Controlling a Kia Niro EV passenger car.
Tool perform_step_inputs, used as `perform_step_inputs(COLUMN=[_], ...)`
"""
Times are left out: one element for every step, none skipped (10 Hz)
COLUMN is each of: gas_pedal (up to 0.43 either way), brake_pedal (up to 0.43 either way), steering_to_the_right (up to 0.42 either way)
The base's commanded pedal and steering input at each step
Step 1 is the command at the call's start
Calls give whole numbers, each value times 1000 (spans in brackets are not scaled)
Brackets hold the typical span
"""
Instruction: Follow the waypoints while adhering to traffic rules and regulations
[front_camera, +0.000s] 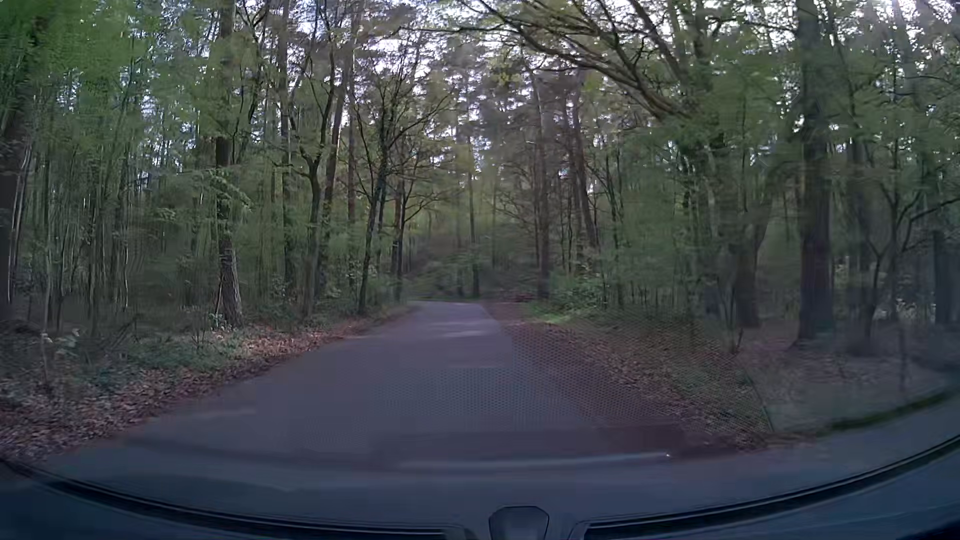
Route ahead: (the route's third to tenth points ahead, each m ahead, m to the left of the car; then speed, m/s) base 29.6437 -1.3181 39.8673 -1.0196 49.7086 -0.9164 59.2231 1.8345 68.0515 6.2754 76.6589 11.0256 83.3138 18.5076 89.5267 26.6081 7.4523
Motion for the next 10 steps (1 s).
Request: perform_step_inputs(gas_pedal=[87, 98, 130, 118, 110, 98, 98, 98, 98, 98], brake_pedal=[0, 0, 0, 0, 0, 0, 0, 0, 0, 0], steering_to_the_right=[-10, -6, -5, -5, -5, -5, -5, -5, -5, -5])
